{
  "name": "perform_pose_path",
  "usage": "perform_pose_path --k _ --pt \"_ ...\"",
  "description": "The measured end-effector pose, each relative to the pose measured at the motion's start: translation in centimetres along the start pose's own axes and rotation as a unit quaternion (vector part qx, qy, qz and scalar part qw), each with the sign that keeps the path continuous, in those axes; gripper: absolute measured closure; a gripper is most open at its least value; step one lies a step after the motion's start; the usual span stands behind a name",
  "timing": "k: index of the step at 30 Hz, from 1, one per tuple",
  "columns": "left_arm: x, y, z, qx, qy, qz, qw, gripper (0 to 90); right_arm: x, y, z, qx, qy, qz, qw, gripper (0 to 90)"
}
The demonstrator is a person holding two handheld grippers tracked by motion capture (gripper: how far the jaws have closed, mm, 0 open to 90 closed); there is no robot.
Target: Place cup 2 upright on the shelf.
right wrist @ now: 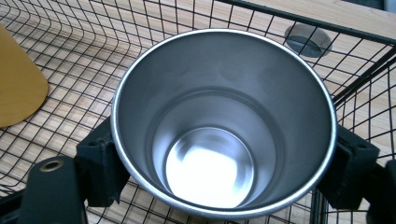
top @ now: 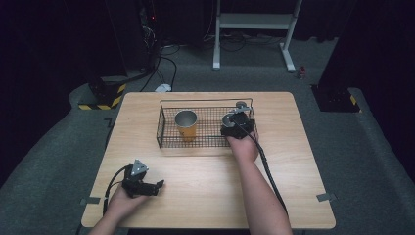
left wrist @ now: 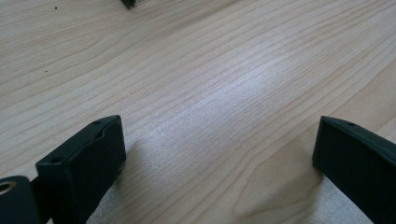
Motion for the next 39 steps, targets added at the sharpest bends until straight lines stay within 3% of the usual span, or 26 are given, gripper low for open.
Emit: perform_pose_path --k 26,39 --pt "0.0 -0.1 0.0 0.001 0.000 0.002 1.0000 2.9 0.1 0.2 -0.2 0.005 0.003 0.001 1.0000 10.5" --pt "-0.1 0.0 0.1 0.001 0.001 0.006 1.0000 2.8 -0.3 0.1 -1.1 0.012 -0.015 -0.004 0.9998 8.9"
Point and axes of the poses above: each handheld gripper's, and its own axes: z roughly forward along the jaws, x roughly out of its underside, y roughly to its left, the point moved 10 cm from there along z, roughly forward along the jaws, and after that the axes turned 8 degrees about y, right-handed, at the moved point
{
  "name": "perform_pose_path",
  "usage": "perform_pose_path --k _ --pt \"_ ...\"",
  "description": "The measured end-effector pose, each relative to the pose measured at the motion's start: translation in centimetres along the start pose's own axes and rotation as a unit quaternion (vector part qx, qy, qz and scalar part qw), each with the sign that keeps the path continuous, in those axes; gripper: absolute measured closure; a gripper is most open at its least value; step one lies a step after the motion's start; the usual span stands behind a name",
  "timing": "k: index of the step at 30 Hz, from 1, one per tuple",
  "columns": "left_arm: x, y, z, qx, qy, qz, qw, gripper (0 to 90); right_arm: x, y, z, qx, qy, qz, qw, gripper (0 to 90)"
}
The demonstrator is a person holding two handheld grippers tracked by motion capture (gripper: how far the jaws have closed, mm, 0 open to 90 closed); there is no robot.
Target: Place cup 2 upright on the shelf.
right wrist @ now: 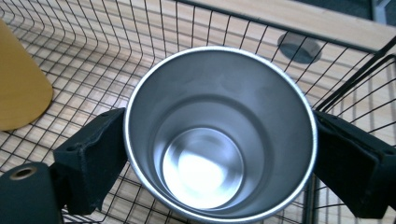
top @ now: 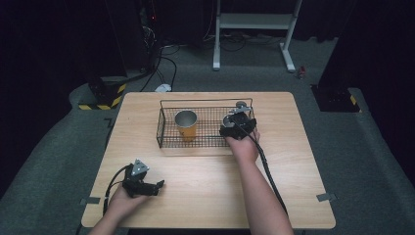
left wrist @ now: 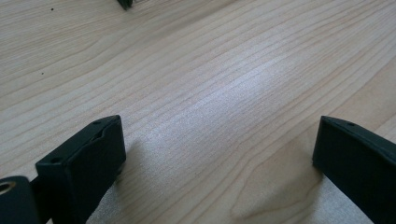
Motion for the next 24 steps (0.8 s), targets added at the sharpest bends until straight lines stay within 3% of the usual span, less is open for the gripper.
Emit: perform_pose_path --k 8,24 --pt "0.0 0.0 0.0 0.000 0.000 0.001 1.0000 2.8 -1.0 0.0 -2.2 -0.005 -0.032 -0.007 0.9994 8.9" --pt "0.0 0.0 0.0 0.001 -0.001 0.001 1.0000 2.8 -1.2 0.5 -5.0 -0.017 -0.063 -0.013 0.9978 9.1"
Point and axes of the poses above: each handheld gripper's, and its own axes: z roughly forward along the jaws, x roughly out of its underside, y roughly to its left, the point moved 10 cm from there along z, roughly forward along the jaws, and after that the axes turned 8 degrees about y, right-handed, at the moved point
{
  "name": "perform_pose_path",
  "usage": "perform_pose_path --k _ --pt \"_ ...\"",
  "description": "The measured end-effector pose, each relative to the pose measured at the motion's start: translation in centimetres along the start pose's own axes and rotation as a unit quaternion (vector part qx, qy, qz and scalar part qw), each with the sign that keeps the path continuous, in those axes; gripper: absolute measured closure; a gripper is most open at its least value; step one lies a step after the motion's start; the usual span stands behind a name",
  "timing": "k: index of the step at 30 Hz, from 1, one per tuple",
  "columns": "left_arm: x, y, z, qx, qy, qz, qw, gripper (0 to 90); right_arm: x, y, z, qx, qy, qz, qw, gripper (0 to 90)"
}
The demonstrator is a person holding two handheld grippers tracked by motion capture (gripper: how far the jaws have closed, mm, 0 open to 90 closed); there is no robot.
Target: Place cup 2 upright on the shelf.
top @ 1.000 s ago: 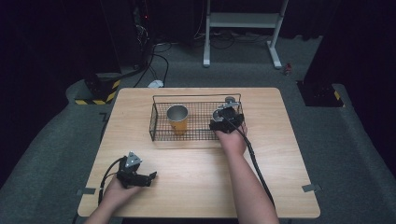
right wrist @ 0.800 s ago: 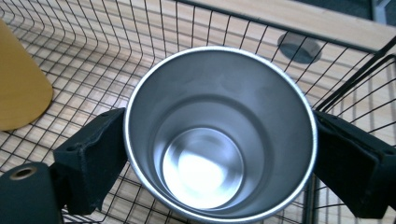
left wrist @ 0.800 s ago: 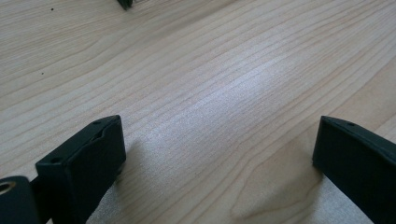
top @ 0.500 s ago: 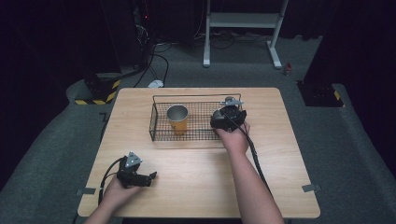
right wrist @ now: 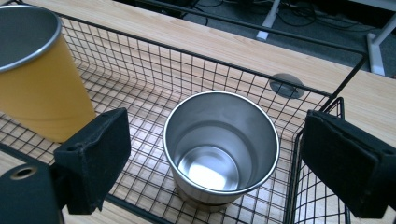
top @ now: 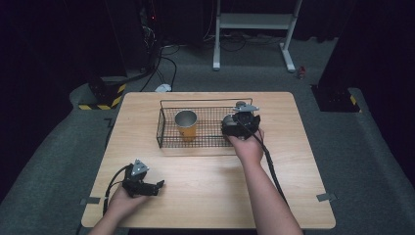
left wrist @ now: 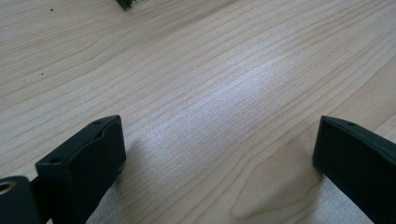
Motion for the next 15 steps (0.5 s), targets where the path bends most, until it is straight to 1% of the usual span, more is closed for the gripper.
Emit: perform_pose_path --k 3,7,9,15 --pt "0.0 0.0 0.0 0.000 0.000 0.000 1.0000 2.8 0.1 0.2 -0.3 -0.003 -0.002 -0.003 1.0000 9.2" --pt "0.0 0.0 0.0 0.000 0.000 0.000 1.0000 2.8 0.4 0.3 -0.6 -0.005 -0.004 0.000 1.0000 9.5" --pt "0.0 0.0 0.0 0.000 0.000 0.000 1.0000 2.8 0.9 0.3 -1.0 -0.006 -0.007 -0.003 1.0000 9.6" --pt "0.1 -0.1 -0.1 0.001 0.000 -0.004 1.0000 3.0 2.4 0.2 -2.1 -0.006 -0.010 -0.002 0.9999 9.7"
Point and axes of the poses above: each handheld gripper's, and its own axes: z roughly forward along the jaws, x roughly out of its underside, y roughly to its left, the point moved 10 cm from there along z, roughly forward along the jaws, and after that the axes turned 8 degrees about y, right-handed, at the moved point
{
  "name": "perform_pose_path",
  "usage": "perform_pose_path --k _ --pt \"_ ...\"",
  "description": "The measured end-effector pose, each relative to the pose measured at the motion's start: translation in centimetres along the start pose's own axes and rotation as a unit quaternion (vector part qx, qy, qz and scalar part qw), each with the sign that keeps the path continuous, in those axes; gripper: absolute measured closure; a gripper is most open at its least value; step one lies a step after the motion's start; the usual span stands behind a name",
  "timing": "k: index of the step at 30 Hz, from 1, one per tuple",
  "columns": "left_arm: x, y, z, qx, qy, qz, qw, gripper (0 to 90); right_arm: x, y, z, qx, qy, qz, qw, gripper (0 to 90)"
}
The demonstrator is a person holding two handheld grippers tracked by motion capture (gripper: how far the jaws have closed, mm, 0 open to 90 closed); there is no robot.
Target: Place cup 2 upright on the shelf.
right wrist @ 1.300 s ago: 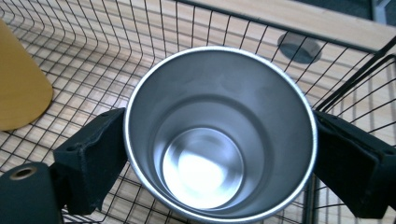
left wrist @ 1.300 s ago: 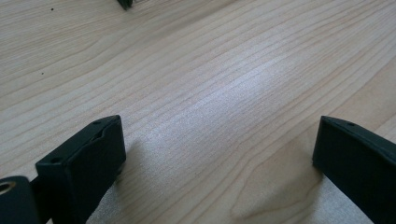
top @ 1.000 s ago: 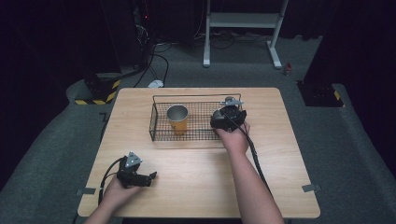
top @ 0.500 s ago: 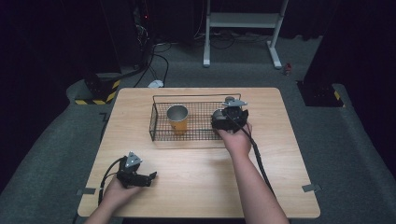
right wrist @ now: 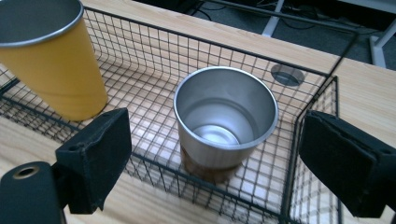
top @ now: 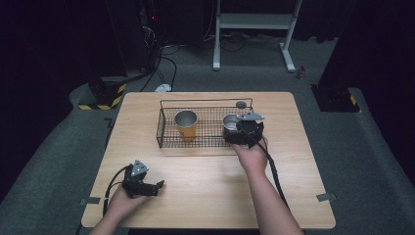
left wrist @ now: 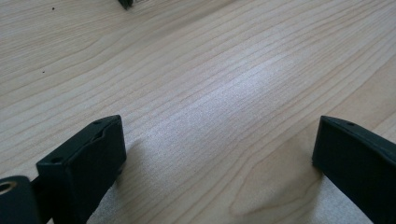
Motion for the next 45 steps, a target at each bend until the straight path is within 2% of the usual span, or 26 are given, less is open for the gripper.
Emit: perform_pose_path --k 17,45 --pt "0.0 0.0 0.0 0.000 0.000 0.000 1.0000 2.9 3.9 -1.7 -2.5 0.001 -0.009 0.003 1.0000 10.0" --pt "0.0 0.0 0.0 0.000 0.000 0.000 1.0000 2.9 9.7 -4.4 -3.2 0.023 0.016 0.013 0.9995 10.1"
Point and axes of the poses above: each handheld gripper's, and its own axes: z roughly forward along the jaws, x roughly out of its underside, y roughly to its left, the point moved 10 cm from there along z, roughly forward along the jaws, and after that the axes turned 8 degrees about y, right-handed, at the moved point
